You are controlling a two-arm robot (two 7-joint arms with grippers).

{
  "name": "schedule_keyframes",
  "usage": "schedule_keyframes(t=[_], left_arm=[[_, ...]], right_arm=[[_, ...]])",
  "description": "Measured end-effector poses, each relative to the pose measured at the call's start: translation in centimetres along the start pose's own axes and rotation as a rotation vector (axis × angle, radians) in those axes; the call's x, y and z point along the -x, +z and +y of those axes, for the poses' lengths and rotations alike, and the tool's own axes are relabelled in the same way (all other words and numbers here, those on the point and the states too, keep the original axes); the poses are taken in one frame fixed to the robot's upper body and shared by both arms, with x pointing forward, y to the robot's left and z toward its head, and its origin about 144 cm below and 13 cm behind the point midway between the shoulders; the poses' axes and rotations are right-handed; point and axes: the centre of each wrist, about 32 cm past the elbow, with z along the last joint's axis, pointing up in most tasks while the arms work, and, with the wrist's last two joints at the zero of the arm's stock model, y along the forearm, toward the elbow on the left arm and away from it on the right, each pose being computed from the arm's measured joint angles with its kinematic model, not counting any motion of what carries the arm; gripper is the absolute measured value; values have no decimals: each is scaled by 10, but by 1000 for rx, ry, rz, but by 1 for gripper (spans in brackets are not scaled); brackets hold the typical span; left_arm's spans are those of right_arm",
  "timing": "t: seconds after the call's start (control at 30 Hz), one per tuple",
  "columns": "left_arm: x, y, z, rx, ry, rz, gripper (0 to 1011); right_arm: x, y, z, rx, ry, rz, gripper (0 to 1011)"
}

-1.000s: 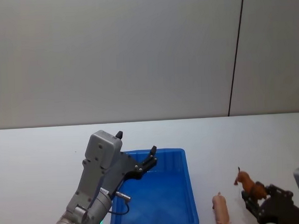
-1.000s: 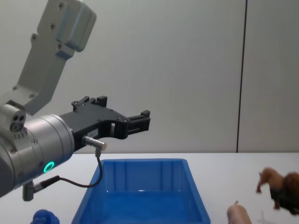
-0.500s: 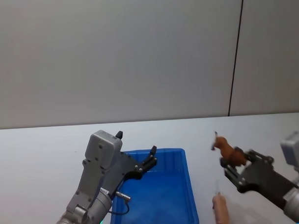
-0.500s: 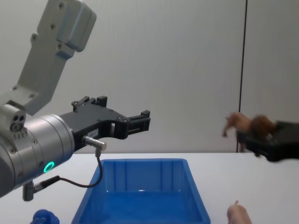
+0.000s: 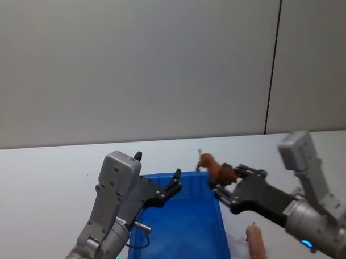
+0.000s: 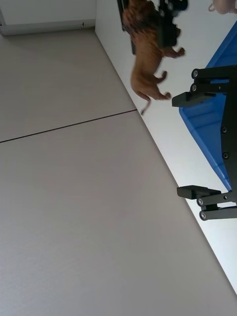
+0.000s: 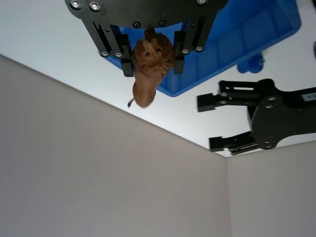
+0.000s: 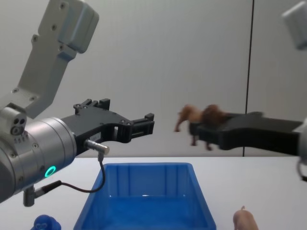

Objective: Pick up the two dolls from the table and place them into the box.

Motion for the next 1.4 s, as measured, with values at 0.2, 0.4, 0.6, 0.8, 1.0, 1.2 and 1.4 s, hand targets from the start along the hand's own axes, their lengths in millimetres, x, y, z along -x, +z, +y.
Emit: schedule_keyframes(t=[0.2, 0.4, 0.6, 0.8, 1.0, 1.2, 1.4], left_arm=[[0, 0, 0, 0, 0, 0, 1001], [0, 0, 0, 0, 0, 0, 1001], [0, 0, 0, 0, 0, 0, 1001], [0, 0, 0, 0, 0, 0, 1001], [0, 0, 0, 0, 0, 0, 1001], [0, 0, 0, 0, 0, 0, 1001], [0, 0, 0, 0, 0, 0, 1001]], right_arm=[[7, -1, 20, 29, 67, 32, 617], [12, -2, 30, 49, 96, 44, 792], [10, -3, 29, 50, 94, 37, 977], [4, -5, 18, 43, 69, 20, 1001], [-2, -9, 1, 38, 30, 9, 1001], [-7, -12, -19, 37, -13, 11, 1001], [-8, -17, -38, 54, -47, 29, 1001]])
